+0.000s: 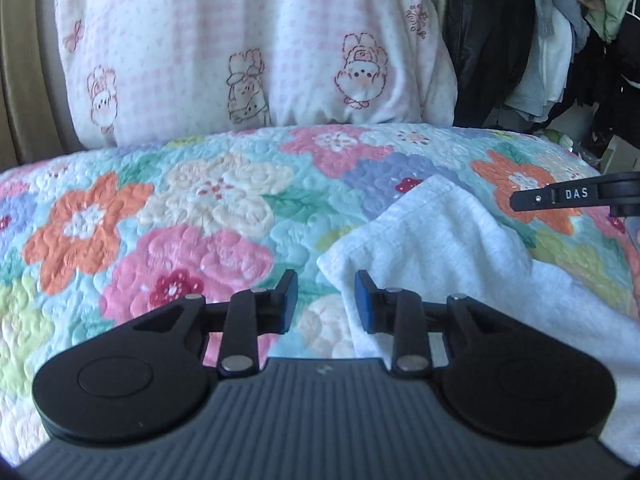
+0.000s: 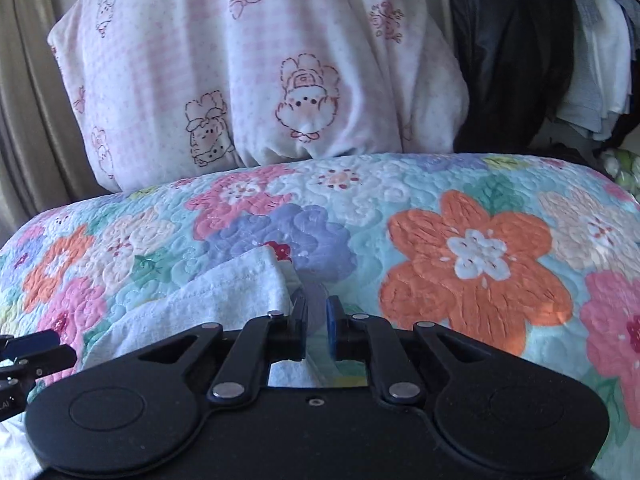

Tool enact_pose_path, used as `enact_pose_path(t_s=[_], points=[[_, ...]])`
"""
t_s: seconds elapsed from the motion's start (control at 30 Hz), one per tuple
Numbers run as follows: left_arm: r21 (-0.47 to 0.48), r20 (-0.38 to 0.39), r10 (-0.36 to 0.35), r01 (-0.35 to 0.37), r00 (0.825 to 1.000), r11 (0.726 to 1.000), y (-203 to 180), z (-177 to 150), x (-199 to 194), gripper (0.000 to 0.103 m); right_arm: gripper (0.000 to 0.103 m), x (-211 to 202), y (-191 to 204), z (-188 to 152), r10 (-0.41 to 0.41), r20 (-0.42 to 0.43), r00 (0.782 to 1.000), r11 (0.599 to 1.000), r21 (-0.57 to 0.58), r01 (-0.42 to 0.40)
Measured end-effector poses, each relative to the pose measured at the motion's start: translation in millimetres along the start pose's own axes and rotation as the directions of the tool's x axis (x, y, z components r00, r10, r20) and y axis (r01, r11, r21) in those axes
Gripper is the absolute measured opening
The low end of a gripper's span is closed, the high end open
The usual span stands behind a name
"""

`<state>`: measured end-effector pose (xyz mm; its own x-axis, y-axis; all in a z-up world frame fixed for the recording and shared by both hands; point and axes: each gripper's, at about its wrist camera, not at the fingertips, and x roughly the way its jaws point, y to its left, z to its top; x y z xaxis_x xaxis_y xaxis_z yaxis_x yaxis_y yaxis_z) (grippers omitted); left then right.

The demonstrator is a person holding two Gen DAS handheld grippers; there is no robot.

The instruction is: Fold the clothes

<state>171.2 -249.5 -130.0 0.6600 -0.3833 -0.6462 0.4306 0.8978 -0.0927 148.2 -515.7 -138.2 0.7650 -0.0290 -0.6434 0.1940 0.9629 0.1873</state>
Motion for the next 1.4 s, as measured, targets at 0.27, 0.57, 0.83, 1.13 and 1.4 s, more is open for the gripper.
enact_pose_path(t_s=[0.27, 0.57, 0.83, 1.13, 1.4], points=[[-0.119, -0.050, -0.078, 0.071, 0.996, 0.990, 35, -72, -90, 0.053, 0.048, -74, 44, -82, 0.202, -0.154, 0.967, 0.968, -0.119, -0.221], [-0.253, -0.288, 0.243, -0.319, 0.926, 0.913, 128, -157, -147, 0.054, 0.075, -125, 20, -167, -0.102, -0.133, 0.986, 0.958, -0.280, 0.061], [-0.355, -0.361, 0.319, -0.445, 0.876, 0.822, 170, -207, -227, 0.057, 0.078, -188, -20, -186, -0.174, -0.145, 0.974, 0.984, -0.075, 0.164], [-0.579, -0.277, 0.109, -0.256, 0.955, 0.774, 153, -249, -269, 0.060, 0.079, -218, -2, -215, -0.096, -0.123, 0.988, 0.995, -0.019, 0.095], [-0.822, -0.134, -0.020, -0.100, 0.991, 0.560, 152, -277, -257, 0.058, 0.079, -203, -31, -224, 0.162, -0.065, 0.985, 0.904, 0.409, -0.122]])
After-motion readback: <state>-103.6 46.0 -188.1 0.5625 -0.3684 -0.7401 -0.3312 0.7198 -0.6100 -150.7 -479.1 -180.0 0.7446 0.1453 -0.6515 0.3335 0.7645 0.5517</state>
